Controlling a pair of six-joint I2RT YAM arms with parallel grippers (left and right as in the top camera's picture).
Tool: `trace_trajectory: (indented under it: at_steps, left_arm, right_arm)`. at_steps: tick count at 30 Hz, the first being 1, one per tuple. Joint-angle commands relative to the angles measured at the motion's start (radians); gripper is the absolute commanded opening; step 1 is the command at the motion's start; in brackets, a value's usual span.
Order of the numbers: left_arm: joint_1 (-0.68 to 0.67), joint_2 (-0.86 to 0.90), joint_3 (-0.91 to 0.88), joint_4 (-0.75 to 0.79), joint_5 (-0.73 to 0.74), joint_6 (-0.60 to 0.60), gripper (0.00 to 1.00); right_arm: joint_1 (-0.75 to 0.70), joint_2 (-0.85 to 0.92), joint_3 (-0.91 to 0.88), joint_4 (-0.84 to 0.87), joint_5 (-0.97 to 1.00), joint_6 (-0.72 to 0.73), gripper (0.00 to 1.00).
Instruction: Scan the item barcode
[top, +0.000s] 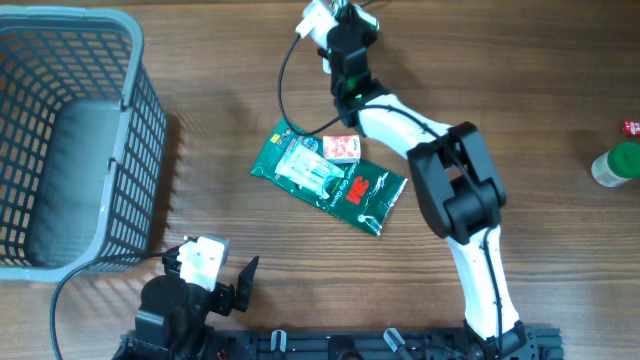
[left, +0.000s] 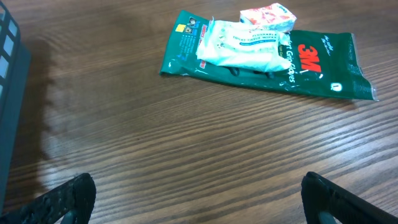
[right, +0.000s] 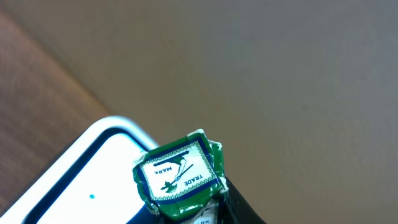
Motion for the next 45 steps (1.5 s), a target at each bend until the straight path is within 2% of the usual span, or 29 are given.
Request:
trace_trajectory:
  at_steps: [1,8,12,15,18,21,23,25,28,31,33,34,35,36,37,38,40,43,44,45]
  left_arm:
    - [0.0,-0.002,-0.002,0.002,0.005,0.012,1.0]
    - [0.0,-0.002,-0.002,0.002,0.005,0.012,1.0]
    - [0.0,-0.002,-0.002,0.002,0.005,0.012,1.0]
    - [0.0,-0.002,-0.002,0.002,0.005,0.012,1.0]
    - [0.0,-0.002,-0.002,0.002,0.005,0.012,1.0]
    - [0.0,-0.002,-0.002,0.002,0.005,0.012,1.0]
    - [0.0,-0.002,-0.002,0.002,0.005,0.012,1.0]
    - [0.0,-0.002,-0.002,0.001,0.005,0.012,1.0]
    - [0.0,-0.002,-0.002,0.002,0.005,0.012,1.0]
    - [0.0,-0.002,-0.002,0.002,0.005,0.012,1.0]
    - [0.0,-0.002,-0.002,0.002,0.005,0.012,1.0]
    - [0.0,-0.002,-0.002,0.002,0.005,0.012,1.0]
    - [0.0,-0.002,-0.002,0.002,0.005,0.012,1.0]
    - [0.0,-0.002,-0.002,0.002,0.005,0.012,1.0]
    - [0.0,-0.002,-0.002,0.002,0.005,0.012,1.0]
    - [0.0,-0.002,-0.002,0.002,0.005,0.012,1.0]
    - [0.0,-0.002,-0.002,0.002,0.005,0.012,1.0]
    - [0.0,-0.002,-0.002,0.002,0.005,0.012,1.0]
    - [0.0,-0.002,-0.002,0.002,0.005,0.012,1.0]
    - [0.0,-0.002,-0.002,0.002,0.005,0.012,1.0]
  right_arm:
    - [0.042,0.021,0.006,0.049,0.06,-0.134,0.22]
    - [0.044,0.021,0.006,0.055,0.009,-0.196,0.21]
    - [0.027,0.021,0.006,0.075,0.024,-0.174,0.21]
    - [-0.049,-0.019,0.006,0.054,0.215,-0.062,0.2]
    - [-0.178,-0.079,0.006,-0.118,0.343,0.108,0.21]
    - [-0.328,-0.092,0.006,-0.364,0.475,0.335,0.22]
    - [-0.429,-0.092,0.006,-0.599,0.482,0.562,0.22]
    - [-0.574,-0.091,0.006,-0.819,0.387,0.765,0.19]
    - [-0.734,-0.091,0.006,-0.926,0.273,0.877,0.19]
    - [-0.832,-0.091,0.006,-0.971,0.19,0.925,0.34]
    - [-0.854,-0.103,0.012,-0.974,0.098,0.936,0.49]
    - [-0.847,-0.12,0.026,-0.984,0.043,0.937,0.6]
    - [-0.821,-0.158,0.065,-1.014,-0.027,0.943,0.83]
    - [-0.8,-0.187,0.101,-1.044,-0.066,0.976,0.95]
    - [-0.782,-0.212,0.135,-1.078,-0.129,1.001,1.0]
    - [-0.763,-0.24,0.164,-1.114,-0.226,1.019,1.0]
    - [-0.689,-0.33,0.177,-1.183,-0.643,1.021,1.0]
    - [-0.588,-0.343,0.171,-1.275,-1.088,1.02,1.0]
    - [-0.511,-0.338,0.134,-1.309,-1.197,1.021,1.0]
    - [-0.462,-0.338,0.102,-1.317,-1.194,1.019,1.0]
